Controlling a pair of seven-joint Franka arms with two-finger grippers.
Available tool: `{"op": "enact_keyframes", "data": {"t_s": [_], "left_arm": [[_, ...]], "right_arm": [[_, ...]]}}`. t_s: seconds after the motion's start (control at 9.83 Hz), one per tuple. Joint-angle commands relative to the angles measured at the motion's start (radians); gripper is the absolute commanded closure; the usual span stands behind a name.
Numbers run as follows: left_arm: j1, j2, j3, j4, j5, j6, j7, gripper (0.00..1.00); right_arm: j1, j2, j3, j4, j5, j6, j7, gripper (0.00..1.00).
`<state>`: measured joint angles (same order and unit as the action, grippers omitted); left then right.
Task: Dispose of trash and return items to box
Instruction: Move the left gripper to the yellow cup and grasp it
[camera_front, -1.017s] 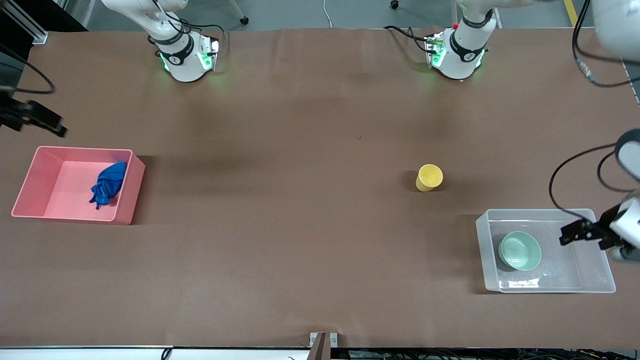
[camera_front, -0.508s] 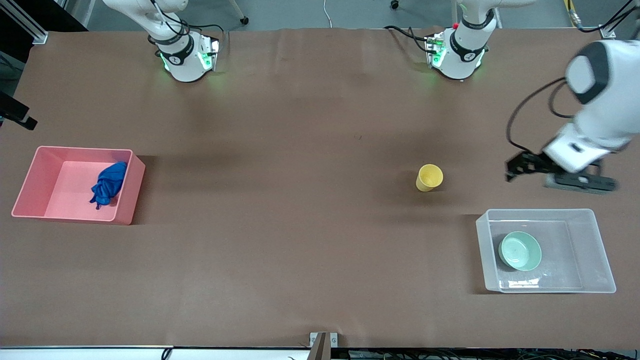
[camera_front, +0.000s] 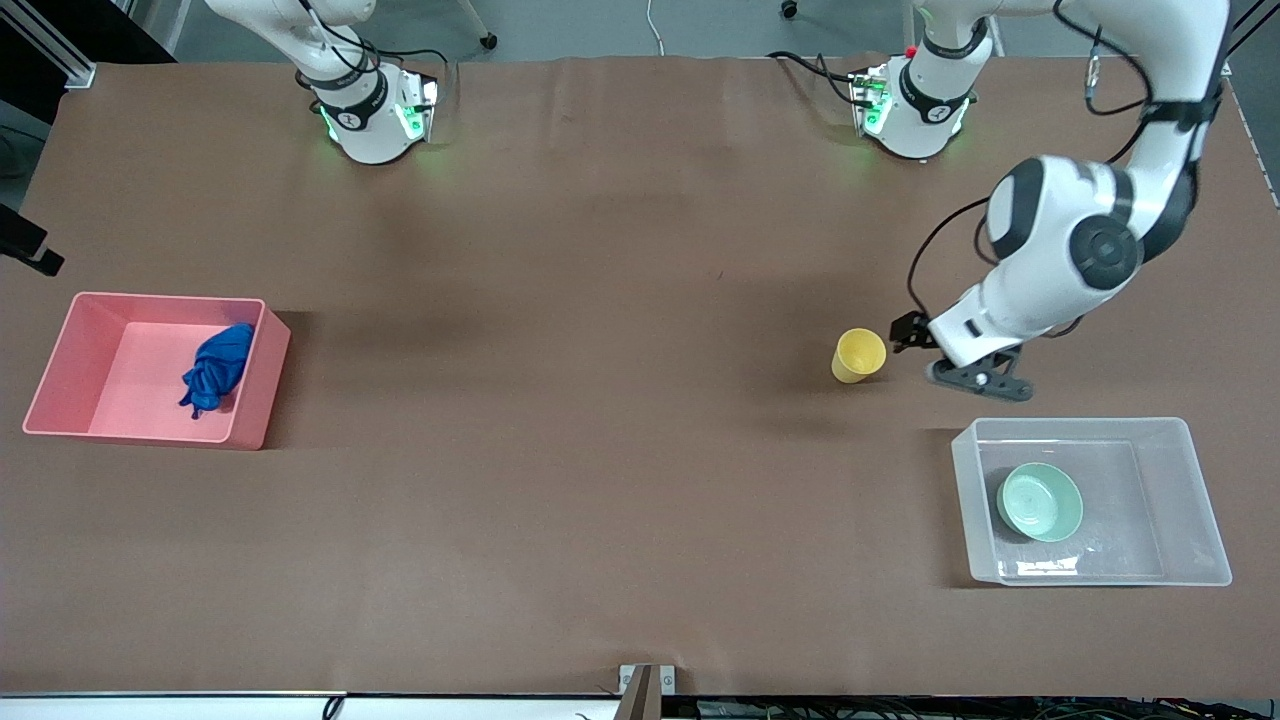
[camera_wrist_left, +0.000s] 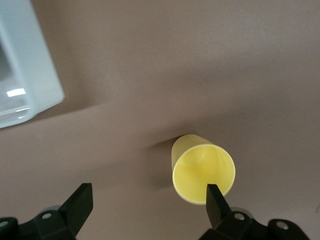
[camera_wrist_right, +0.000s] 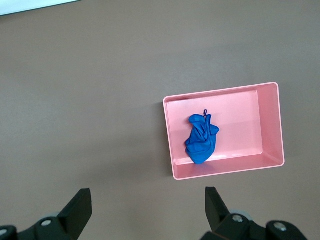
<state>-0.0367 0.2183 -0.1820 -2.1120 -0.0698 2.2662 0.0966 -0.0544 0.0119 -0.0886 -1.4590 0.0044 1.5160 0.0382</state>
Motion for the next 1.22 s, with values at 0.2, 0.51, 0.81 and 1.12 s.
{"op": "enact_keyframes", "data": {"t_s": [0.2, 0.51, 0.81, 1.12], "left_arm": [[-0.005, 0.143, -0.014, -0.066, 0.024, 0.208, -0.002, 0.04], [-0.006, 0.151, -0.022, -0.14, 0.024, 0.305, -0.003, 0.46], [-0.005, 0.144, -0.024, -0.154, 0.024, 0.297, 0.003, 0.99], [-0.003, 0.073, -0.028, -0.137, 0.024, 0.199, 0.021, 1.0]], "right_arm": [[-0.01, 0.004, 0.004, 0.0, 0.016, -0.017, -0.044, 0.0], [-0.018, 0.003, 0.003, -0.004, 0.013, -0.039, -0.047, 0.0], [-0.013, 0.002, 0.006, 0.008, -0.003, -0.04, -0.049, 0.0], [-0.007, 0.002, 0.009, 0.019, -0.026, -0.04, -0.047, 0.0]]}}
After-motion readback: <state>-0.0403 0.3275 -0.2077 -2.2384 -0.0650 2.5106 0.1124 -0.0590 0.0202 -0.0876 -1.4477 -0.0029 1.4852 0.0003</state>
